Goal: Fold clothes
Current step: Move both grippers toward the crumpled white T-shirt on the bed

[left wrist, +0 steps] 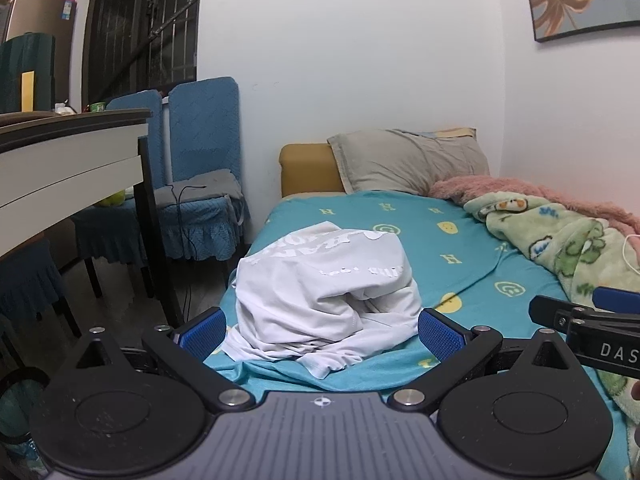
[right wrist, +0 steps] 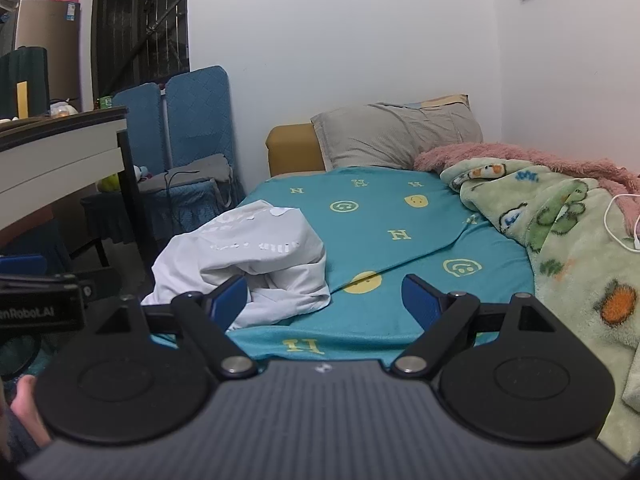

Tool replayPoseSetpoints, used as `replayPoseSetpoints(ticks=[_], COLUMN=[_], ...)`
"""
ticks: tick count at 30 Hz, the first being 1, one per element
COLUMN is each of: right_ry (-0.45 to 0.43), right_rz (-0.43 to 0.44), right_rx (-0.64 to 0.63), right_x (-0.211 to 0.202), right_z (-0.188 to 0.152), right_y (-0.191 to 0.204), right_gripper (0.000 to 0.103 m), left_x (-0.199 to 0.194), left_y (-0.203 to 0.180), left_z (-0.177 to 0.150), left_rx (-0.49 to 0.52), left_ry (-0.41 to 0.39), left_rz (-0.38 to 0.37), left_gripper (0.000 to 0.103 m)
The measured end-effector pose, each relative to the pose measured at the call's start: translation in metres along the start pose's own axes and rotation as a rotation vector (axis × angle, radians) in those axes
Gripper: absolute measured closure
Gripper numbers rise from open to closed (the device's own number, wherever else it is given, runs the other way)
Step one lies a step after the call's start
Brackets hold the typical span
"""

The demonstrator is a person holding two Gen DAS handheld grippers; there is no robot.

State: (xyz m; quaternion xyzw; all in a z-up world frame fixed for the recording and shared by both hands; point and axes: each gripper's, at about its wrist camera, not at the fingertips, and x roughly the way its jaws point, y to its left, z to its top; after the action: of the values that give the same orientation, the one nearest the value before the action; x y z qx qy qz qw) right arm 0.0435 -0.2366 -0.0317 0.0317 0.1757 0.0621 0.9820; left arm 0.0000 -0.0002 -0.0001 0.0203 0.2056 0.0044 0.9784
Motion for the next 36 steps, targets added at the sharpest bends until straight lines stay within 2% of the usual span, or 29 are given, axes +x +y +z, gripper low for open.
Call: replayPoseSetpoints(ticks=[36], right_ry=[0.004], right_rz=[-0.008], right_rx=[0.004], right_x=[-0.0044], right_z=[-0.002], right_y=[0.0012], right_gripper=[0.017], left_x=[0.0004], left_y=[-0.005], left_z=[-0.0024], left_rx=[0.022], left_ry=[-0.008], left_rz=[0.039], left_gripper=[0.0])
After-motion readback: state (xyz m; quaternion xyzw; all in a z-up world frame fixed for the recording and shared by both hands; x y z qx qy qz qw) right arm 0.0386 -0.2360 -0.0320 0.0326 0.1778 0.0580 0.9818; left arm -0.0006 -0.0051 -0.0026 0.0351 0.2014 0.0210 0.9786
